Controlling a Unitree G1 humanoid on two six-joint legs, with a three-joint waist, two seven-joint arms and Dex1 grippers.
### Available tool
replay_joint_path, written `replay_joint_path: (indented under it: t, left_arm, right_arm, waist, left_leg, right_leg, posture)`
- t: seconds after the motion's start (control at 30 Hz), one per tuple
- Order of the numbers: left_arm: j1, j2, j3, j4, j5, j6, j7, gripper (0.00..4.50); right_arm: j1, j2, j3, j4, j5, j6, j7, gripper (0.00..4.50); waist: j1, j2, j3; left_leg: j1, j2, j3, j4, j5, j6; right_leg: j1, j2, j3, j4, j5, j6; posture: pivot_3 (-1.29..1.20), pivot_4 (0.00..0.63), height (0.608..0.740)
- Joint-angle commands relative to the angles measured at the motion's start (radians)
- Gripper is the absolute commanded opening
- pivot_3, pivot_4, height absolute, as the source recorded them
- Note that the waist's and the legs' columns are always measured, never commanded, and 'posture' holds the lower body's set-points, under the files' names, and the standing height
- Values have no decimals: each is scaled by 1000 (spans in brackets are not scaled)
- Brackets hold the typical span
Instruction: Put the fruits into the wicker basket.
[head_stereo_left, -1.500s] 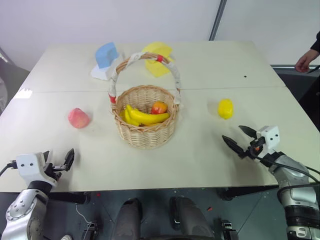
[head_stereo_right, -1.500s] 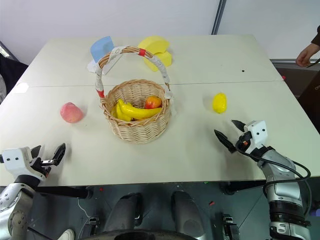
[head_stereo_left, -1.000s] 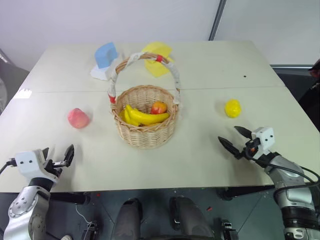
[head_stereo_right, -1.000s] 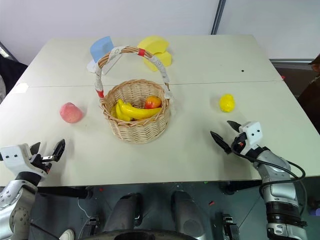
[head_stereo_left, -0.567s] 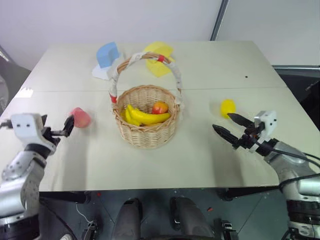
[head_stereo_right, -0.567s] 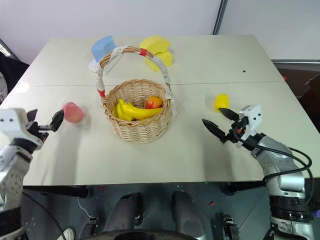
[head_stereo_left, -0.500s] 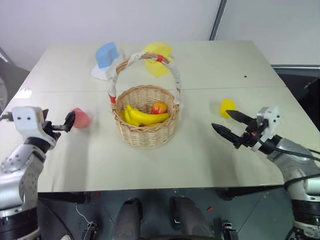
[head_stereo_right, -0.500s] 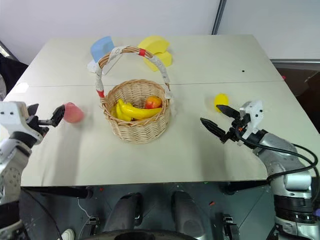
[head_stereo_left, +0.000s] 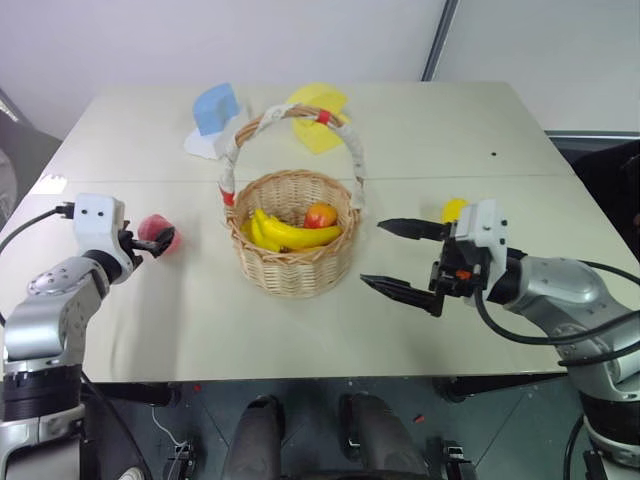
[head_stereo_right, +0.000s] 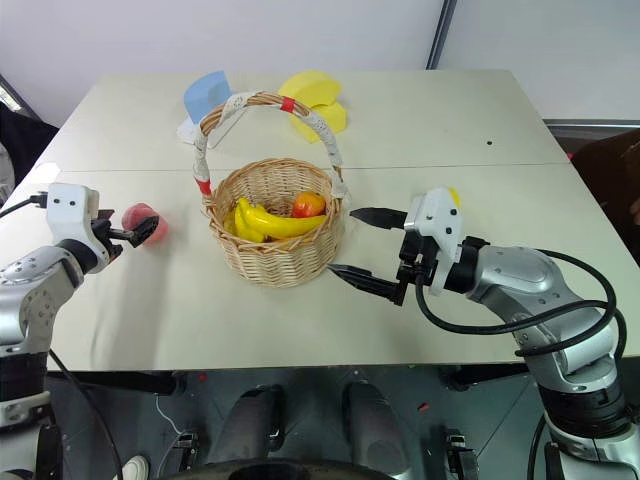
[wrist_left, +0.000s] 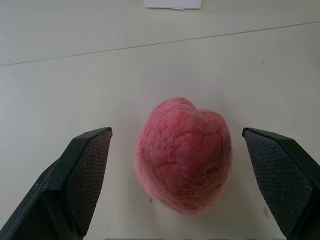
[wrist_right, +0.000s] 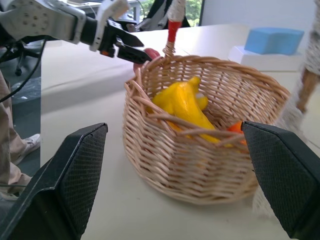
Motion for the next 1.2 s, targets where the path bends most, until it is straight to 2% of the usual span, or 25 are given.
replay_joint_path:
  t: [0.03, 0.13, 0.23, 0.27, 0.3, 0.37, 0.4, 0.43, 0.53, 0.6, 0.67, 0.73, 0.8, 0.87, 0.97, 1.07, 1.13, 1.2]
  left_arm:
    - [-47, 17, -27, 40, 41, -11, -12, 4500]
    - [-83, 19, -73, 107, 87, -20, -14, 4500]
    - [-104, 2, -68, 135, 89, -32, -19, 4500]
    - [-110, -7, -59, 139, 86, -37, -14, 3955]
    - [-114, -8, -57, 141, 87, -39, -17, 3663]
    - [-116, -4, -60, 140, 95, -39, -24, 2734]
    - [-111, 3, -59, 134, 99, -39, -26, 2447]
    - [-99, 15, -44, 118, 97, -37, -29, 2382]
    - [-51, 38, 20, 50, 66, -33, -55, 2382]
    - [29, 57, 110, -121, -55, -34, -175, 2382]
    - [81, 71, 183, -311, -241, 44, -281, 2382]
    - [89, 79, 192, -440, -379, 115, -318, 2382]
    - [57, 80, 145, -524, -462, 174, -299, 2382]
    - [-8, 60, 56, -571, -474, 204, -247, 2382]
    - [-128, -4, -100, -557, -390, 208, -147, 2382]
    - [-187, -53, -223, -514, -309, 189, -110, 2382]
    - [-212, -97, -264, -476, -281, 171, -97, 3407]
    - [-223, -124, -281, -460, -269, 151, -104, 4245]
  right_arm:
    - [-22, 11, 14, -37, 2, -9, -3, 4448]
    - [-37, 20, 31, -38, 3, -14, -6, 4448]
    - [-44, 26, 38, -37, 1, -17, -7, 4448]
    - [-45, 28, 41, -37, -1, -19, -9, 4500]
    - [-46, 30, 41, -37, -2, -20, -10, 4500]
    - [-47, 32, 42, -38, -1, -19, -14, 4500]
    - [-46, 32, 41, -39, -3, -21, -14, 4500]
    - [-47, 31, 40, -40, -5, -23, -15, 4500]
    - [-49, 28, 32, -39, -11, -28, -17, 4500]
    - [-55, 20, 15, -27, -11, -32, -15, 4500]
    - [-62, 8, -5, -6, -12, -36, -7, 4500]
    - [-66, -4, -17, 15, -19, -42, 6, 4500]
    - [-71, -14, -21, 38, -31, -50, 21, 4500]
    - [-78, -20, -23, 56, -38, -54, 28, 4500]
    - [-86, -23, -23, 74, -53, -58, 31, 4500]
    - [-77, -28, -37, 80, -61, -52, 23, 4500]
    - [-66, -24, -58, 92, -63, -47, 4, 4500]
    - [-63, -5, -88, 116, -49, -27, -38, 4500]
  waist:
    - [0, 0, 0]
    - [-1, 0, 0]
    - [-4, 0, 0]
    - [-3, 0, 0]
    - [-1, 0, 0]
    - [0, 0, 0]
    - [0, 0, 0]
    - [0, 0, 0]
    - [-7, 0, 0]
    - [-9, -1, 0]
    - [-6, -1, 1]
    - [6, -1, 1]
    - [10, -1, 0]
    - [7, -1, 0]
    - [2, -1, 0]
    - [-4, -1, 0]
    - [-6, -1, 0]
    - [-6, -1, 0]
  left_leg:
    - [0, 0, 0, 0, 0, 0]
    - [0, 0, 0, 0, 0, 0]
    - [0, 0, 0, 0, 0, 0]
    - [0, 0, 0, 0, 0, 0]
    - [0, 0, 0, 0, 0, 0]
    - [0, 0, 0, 0, 0, 0]
    - [0, 0, 0, 0, 0, 0]
    - [0, 0, 0, 0, 0, 0]
    - [0, 0, 0, 0, 0, 0]
    - [0, 1, 0, -1, 0, 0]
    - [-1, 1, 0, -1, 0, 0]
    - [-2, 1, 0, -1, 0, 0]
    - [-1, 0, 0, 1, 0, 0]
    - [0, -1, 1, 2, 0, 0]
    - [0, -2, 1, 3, 0, 0]
    - [0, -1, 1, 2, 0, 0]
    - [0, -1, 0, 1, 0, 0]
    - [0, 0, 0, 0, 0, 0]
  right_leg:
    - [0, 0, 0, 0, 0, 0]
    - [0, 0, 0, 0, 0, 0]
    - [0, 0, 0, 0, 0, 0]
    - [0, 0, 0, 0, 1, 1]
    - [0, 0, 0, 0, 1, 3]
    - [0, 0, 0, 0, 2, 3]
    - [0, 0, 0, 0, 2, 3]
    - [0, 0, 0, 0, 2, 3]
    - [0, 0, 0, 0, 2, 3]
    - [-1, 0, 0, 0, 2, 3]
    - [-2, 0, 0, 0, 1, 2]
    - [-2, -1, 0, 0, 0, 0]
    - [0, -3, -1, 0, -1, 0]
    - [2, -4, -1, -1, -1, 0]
    - [3, -3, 0, 0, -1, 1]
    - [3, -1, 0, 0, 0, 2]
    - [2, 0, 1, 0, 2, 5]
    - [1, 1, 1, 1, 1, 6]
  posture:
    - [0, 150, 740]
    - [0, 150, 740]
    - [0, 150, 740]
    - [0, 150, 740]
    - [0, 150, 740]
    - [0, 150, 740]
    - [0, 150, 740]
    - [0, 150, 740]
    - [0, 150, 740]
    - [0, 150, 740]
    - [0, 150, 740]
    - [0, 150, 740]
    - [0, 150, 740]
    - [0, 150, 740]
    - [0, 150, 740]
    - [0, 150, 740]
    - [0, 150, 740]
    - [0, 150, 740]
